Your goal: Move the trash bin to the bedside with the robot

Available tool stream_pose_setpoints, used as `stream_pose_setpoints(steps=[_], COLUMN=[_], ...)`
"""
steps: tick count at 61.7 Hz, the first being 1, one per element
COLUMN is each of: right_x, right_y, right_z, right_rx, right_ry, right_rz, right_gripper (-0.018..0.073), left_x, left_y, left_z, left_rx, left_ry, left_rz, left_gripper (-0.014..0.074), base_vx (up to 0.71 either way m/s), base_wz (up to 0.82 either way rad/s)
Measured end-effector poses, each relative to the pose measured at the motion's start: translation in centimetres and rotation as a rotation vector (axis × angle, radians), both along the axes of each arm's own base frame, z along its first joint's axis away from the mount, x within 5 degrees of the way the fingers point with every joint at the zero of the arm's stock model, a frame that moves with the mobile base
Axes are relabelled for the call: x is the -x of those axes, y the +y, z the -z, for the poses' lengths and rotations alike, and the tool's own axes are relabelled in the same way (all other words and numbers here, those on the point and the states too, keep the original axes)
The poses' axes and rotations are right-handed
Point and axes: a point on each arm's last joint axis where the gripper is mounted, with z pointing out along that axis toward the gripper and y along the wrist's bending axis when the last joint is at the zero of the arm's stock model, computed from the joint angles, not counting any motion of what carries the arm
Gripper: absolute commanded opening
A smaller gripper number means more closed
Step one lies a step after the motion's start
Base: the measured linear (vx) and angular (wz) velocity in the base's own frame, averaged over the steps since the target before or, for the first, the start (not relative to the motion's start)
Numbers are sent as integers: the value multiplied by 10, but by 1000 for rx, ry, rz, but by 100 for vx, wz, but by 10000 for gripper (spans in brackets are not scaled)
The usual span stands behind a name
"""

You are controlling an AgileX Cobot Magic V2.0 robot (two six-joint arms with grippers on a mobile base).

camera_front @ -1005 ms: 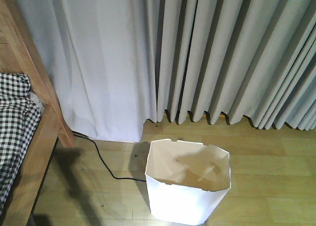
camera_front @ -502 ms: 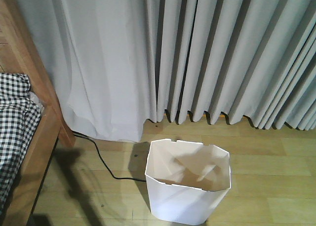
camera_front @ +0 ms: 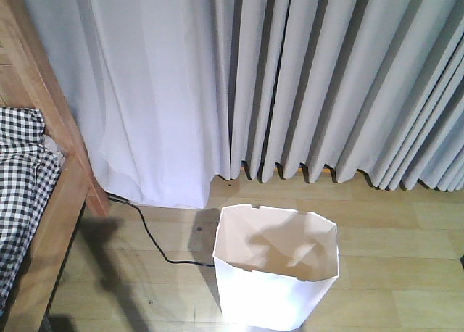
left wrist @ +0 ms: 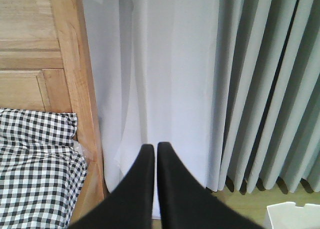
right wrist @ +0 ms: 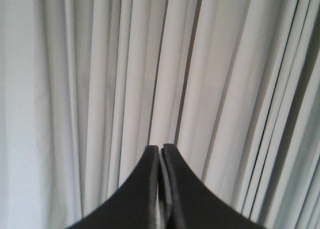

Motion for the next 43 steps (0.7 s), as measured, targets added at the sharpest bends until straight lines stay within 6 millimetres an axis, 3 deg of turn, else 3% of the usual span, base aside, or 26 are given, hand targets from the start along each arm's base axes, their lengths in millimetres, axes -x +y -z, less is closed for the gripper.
stream_pose_setpoints(steps=[10,20,43], right_x=[3,9,9], right_y=[0,0,-1], right_z=[5,34,42], right_rx=[2,-66,-84], right_ry=[-31,-100,-47], right_rz=[3,5,10], right_gripper=[-9,-9,-9], left_x=[0,0,0], left_y=[0,0,0], left_z=[0,0,0], left_rx=[0,0,0], left_ry=[0,0,0], left_rz=[0,0,0], left_gripper=[-6,-6,-6], base_vx=[0,0,0], base_wz=[0,0,0])
